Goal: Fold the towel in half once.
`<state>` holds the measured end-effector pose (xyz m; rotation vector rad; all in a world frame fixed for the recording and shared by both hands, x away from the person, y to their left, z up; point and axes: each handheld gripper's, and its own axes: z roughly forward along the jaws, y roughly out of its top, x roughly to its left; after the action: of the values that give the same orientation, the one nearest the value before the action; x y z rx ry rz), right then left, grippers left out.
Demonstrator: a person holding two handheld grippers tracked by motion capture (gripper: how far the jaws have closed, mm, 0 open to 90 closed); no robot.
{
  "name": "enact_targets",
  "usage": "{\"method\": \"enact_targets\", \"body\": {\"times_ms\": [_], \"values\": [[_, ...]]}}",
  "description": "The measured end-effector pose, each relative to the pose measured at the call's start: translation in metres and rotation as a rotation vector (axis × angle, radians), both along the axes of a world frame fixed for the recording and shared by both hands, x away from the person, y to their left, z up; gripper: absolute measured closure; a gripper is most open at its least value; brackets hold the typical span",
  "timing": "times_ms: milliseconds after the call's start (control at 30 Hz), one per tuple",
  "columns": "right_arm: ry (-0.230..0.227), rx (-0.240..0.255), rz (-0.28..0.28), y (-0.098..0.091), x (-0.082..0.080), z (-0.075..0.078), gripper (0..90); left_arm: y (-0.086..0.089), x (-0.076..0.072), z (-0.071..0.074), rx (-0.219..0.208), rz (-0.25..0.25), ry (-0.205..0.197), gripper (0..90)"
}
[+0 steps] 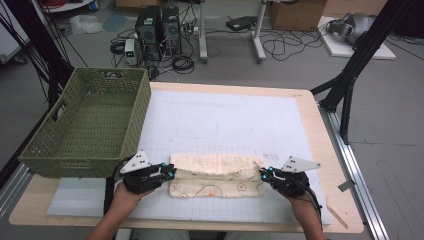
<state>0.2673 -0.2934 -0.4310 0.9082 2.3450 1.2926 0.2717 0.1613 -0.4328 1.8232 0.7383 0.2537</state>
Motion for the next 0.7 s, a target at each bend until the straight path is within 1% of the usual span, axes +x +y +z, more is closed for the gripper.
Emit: {"method": "enact_targets", "body": {"times_ms": [33,67,100,133,167,200,233,267,333,367,433,533,600,633,700], "values": [[-0.005,-0.002,0.004,0.0,-0.001,0.0,85.2,0.002,0.001,0.001,-0.019,0.004,0.008,62.2],[-0.002,-0.003,0.007,-0.001,-0.002,0.001,84.9,0.004,0.002,0.002,-0.035,0.011,0.003,59.5],[-0.004,-0.005,0.012,-0.001,-0.004,0.001,82.7,0.006,0.003,0.004,-0.043,0.02,-0.001,57.4],[-0.004,-0.014,0.016,-0.003,-0.005,0.001,74.8,0.008,0.004,0.005,-0.048,0.037,-0.001,55.1],[0.01,-0.018,0.013,-0.004,-0.005,0.001,68.8,0.009,0.005,0.006,-0.051,0.046,-0.001,52.6],[0.011,-0.028,0.012,-0.006,-0.006,0.001,62.4,0.011,0.006,0.006,-0.052,0.057,0.001,51.8],[0.008,-0.04,-0.003,-0.008,-0.008,0.002,55.2,0.012,0.006,0.006,-0.055,0.068,0.005,50.5],[0.013,-0.053,-0.026,-0.012,-0.01,0.003,52.5,0.013,0.007,0.006,-0.055,0.077,0.005,49.8],[0.002,-0.059,-0.053,-0.022,-0.014,0.006,50.8,0.016,0.008,0.006,-0.056,0.099,0.009,49.4],[-0.01,-0.079,-0.073,-0.027,-0.016,0.007,50.0,0.016,0.008,0.006,-0.052,0.109,0.013,49.4],[-0.017,-0.095,-0.107,-0.037,-0.019,0.01,49.4,0.016,0.009,0.005,-0.03,0.125,0.024,49.6],[-0.035,-0.095,-0.155,-0.046,-0.023,0.013,49.8,0.012,0.011,0.002,-0.002,0.126,0.033,50.0],[-0.04,-0.076,-0.17,-0.047,-0.022,0.013,49.8,0.008,0.014,0.0,0.016,0.137,0.031,49.9],[-0.039,-0.075,-0.175,-0.045,-0.021,0.013,49.8,0.007,0.016,0.0,0.023,0.142,0.032,49.3],[-0.033,-0.069,-0.166,-0.039,-0.017,0.011,51.3,0.003,0.02,-0.001,0.037,0.147,0.055,48.0]]}}
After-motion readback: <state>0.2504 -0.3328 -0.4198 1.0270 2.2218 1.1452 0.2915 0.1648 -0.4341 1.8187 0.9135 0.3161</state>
